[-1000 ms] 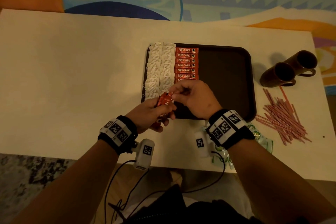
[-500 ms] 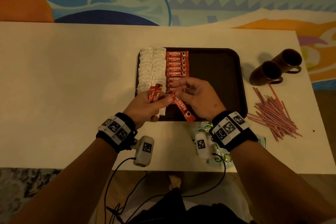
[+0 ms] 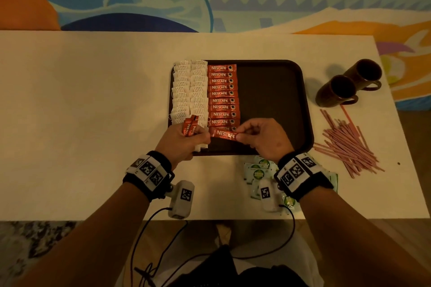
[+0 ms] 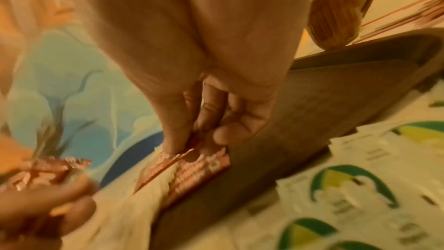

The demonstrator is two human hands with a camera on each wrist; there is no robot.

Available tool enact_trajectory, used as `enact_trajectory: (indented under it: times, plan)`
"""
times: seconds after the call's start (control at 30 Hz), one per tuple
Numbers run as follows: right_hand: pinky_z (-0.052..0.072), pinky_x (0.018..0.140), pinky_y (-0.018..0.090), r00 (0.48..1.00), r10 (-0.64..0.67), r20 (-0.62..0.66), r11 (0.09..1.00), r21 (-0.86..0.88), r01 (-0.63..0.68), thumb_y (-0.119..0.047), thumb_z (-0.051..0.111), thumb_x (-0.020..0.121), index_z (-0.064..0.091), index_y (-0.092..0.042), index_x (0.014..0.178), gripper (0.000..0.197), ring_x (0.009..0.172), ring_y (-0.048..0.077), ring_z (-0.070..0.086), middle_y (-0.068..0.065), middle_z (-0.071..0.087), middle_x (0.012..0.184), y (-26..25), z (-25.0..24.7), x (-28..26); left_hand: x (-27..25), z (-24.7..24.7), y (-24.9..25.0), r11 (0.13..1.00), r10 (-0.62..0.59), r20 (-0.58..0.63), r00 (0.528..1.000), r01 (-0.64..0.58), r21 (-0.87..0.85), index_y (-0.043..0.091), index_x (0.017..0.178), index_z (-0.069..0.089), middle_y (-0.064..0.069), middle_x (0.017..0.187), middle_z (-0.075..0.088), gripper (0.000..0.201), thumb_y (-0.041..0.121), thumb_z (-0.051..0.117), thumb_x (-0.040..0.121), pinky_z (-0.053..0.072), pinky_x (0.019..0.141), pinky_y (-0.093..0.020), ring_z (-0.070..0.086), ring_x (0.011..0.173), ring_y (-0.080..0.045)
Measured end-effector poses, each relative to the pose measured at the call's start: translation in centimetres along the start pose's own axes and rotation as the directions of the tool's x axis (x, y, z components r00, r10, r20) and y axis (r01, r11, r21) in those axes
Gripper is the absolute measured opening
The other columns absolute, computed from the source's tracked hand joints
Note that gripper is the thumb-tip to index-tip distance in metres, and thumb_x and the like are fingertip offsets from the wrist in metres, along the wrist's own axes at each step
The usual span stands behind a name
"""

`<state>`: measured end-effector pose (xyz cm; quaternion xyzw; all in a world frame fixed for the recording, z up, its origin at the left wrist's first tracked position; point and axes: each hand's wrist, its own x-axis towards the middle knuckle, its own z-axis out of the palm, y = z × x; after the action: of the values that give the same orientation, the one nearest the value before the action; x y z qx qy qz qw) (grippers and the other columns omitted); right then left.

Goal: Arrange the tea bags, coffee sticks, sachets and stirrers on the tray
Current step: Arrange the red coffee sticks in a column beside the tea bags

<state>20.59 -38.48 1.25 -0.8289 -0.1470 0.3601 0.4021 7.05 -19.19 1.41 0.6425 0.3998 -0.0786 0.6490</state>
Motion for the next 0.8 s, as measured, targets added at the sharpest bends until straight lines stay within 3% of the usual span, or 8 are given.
enact_trajectory:
  times: [0.07,0.17,0.27,0.37,0.43,0.5,0.8]
  plan:
    - [0.050,0.071,0.019,0.998,0.055,-0.017,0.984,-0.166,-0.057,-0.021,0.081,0.086,0.074,-0.025,0.094,0.011,0.089,0.008,0.066,-0.009,0.071,0.093,0.6,0.7,0.3,0.0,-0.5,-0.7,1.000,-0.017,-0.074,0.997,0.016,-0.014,0.008,0.085,0.074,-0.006,0.090,0.075,0.012,0.020,0.075,0.086,0.043,0.051,-0.027,0.054,0.066,-0.015]
    - [0.055,0.093,0.033,0.998,0.056,0.002,0.936,-0.348,-0.052,-0.025,0.078,0.090,0.072,-0.026,0.106,0.017,0.106,0.013,0.062,-0.005,0.066,0.111,1.2,2.3,0.7,-0.1,-1.3,-1.2,0.998,-0.030,-0.120,0.992,0.024,-0.052,0.011,0.085,0.074,-0.005,0.086,0.075,0.011,0.020,0.072,0.089,0.042,0.052,-0.029,0.049,0.061,-0.015]
    - [0.048,0.107,0.042,0.996,-0.061,-0.070,0.844,-0.537,0.014,-0.029,0.074,0.092,0.067,-0.023,0.124,0.033,0.124,0.020,0.048,0.000,0.054,0.131,1.3,3.1,0.6,-0.4,-1.9,-1.4,0.998,-0.014,-0.117,0.993,0.007,-0.062,0.011,0.088,0.074,-0.003,0.082,0.073,0.011,0.021,0.071,0.092,0.040,0.051,-0.029,0.044,0.051,-0.011]
    - [0.045,0.110,0.038,0.980,-0.196,0.025,0.781,-0.601,0.172,-0.024,0.066,0.098,0.067,-0.023,0.129,0.031,0.128,0.019,0.046,-0.001,0.054,0.134,1.1,3.6,0.1,-0.5,-2.3,-1.3,0.994,-0.008,-0.129,0.992,-0.006,-0.109,0.012,0.098,0.074,-0.005,0.083,0.074,0.011,0.021,0.069,0.094,0.039,0.051,-0.028,0.042,0.049,-0.010]
    - [0.044,0.109,0.036,0.963,-0.200,0.179,0.736,-0.621,0.268,-0.023,0.059,0.102,0.066,-0.026,0.132,0.032,0.129,0.018,0.046,-0.003,0.054,0.135,1.0,4.3,-0.2,-0.6,-2.5,-1.3,0.991,-0.012,-0.133,0.991,-0.005,-0.130,0.012,0.101,0.073,-0.005,0.082,0.073,0.013,0.021,0.068,0.095,0.038,0.051,-0.028,0.040,0.048,-0.009]
    - [0.044,0.109,0.037,0.952,-0.181,0.249,0.692,-0.655,0.303,-0.025,0.054,0.103,0.061,-0.029,0.138,0.036,0.131,0.017,0.044,-0.005,0.052,0.135,0.9,4.7,-0.4,-0.8,-2.5,-1.4,0.992,-0.022,-0.134,0.991,0.005,-0.126,0.012,0.101,0.073,-0.004,0.083,0.074,0.013,0.022,0.068,0.095,0.039,0.053,-0.029,0.041,0.048,-0.008]
    - [0.042,0.111,0.035,0.954,-0.196,0.227,0.715,-0.633,0.297,-0.019,0.052,0.101,0.056,-0.026,0.144,0.044,0.134,0.017,0.039,-0.005,0.048,0.142,0.9,4.4,0.3,-0.9,-2.9,-2.1,0.996,-0.060,-0.120,0.991,0.051,-0.076,0.013,0.101,0.072,0.001,0.083,0.074,0.017,0.028,0.067,0.095,0.044,0.057,-0.030,0.043,0.056,-0.010]
